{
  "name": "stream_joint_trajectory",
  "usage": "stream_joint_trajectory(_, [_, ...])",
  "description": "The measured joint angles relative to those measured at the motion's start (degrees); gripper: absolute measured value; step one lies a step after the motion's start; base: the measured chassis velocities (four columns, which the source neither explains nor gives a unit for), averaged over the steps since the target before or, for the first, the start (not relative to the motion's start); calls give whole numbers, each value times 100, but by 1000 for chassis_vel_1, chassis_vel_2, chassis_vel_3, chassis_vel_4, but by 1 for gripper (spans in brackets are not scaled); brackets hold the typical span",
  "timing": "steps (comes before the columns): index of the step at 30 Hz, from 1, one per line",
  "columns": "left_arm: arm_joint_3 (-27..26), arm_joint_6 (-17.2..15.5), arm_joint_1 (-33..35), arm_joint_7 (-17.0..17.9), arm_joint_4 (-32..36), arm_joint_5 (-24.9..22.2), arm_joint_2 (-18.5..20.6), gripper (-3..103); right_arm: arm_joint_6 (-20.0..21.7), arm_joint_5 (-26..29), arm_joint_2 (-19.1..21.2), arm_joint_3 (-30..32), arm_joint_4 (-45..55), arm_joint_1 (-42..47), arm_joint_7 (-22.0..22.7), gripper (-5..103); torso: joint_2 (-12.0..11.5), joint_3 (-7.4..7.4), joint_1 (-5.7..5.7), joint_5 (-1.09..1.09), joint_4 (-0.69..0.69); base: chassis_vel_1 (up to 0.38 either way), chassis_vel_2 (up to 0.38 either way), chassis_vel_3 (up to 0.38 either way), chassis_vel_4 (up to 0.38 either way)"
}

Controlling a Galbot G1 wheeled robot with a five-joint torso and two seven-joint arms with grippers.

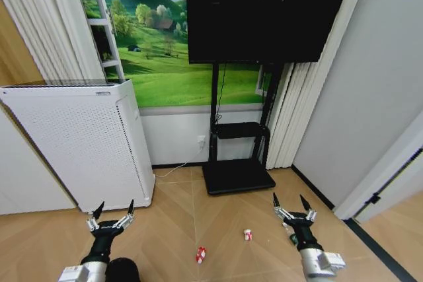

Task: Pick up the trash bin and place the garbage on the floor into it.

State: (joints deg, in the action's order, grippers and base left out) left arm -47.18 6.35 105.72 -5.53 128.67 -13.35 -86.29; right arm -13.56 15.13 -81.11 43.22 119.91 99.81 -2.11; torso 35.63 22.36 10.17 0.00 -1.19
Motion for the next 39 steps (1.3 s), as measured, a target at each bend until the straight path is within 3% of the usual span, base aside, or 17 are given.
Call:
stream_joint_trajectory(8, [55, 2, 24, -3, 36, 9, -5, 100, 4, -29, 4, 4, 30, 27, -75, 100, -213, -126, -89, 0, 0, 0, 0, 0, 0])
stream_joint_trajectory(17, [57, 3, 25, -4, 38, 11, -20, 100, 11, -49, 6, 9, 39, 27, -115, 100, -300, -177, -123, 0, 0, 0, 0, 0, 0])
stream_joint_trajectory(26, [5, 43, 25, -5, 26, 8, -80, 100, 10, -156, -15, 10, -4, 31, -236, 100, -647, -386, -262, 0, 0, 0, 0, 0, 0])
stream_joint_trajectory(39, [-33, 44, 18, -3, 3, 1, -111, 100, -15, -81, 16, -36, -63, 0, -213, 100, -927, -556, -370, -2, 1, 62, 54, -56, -65])
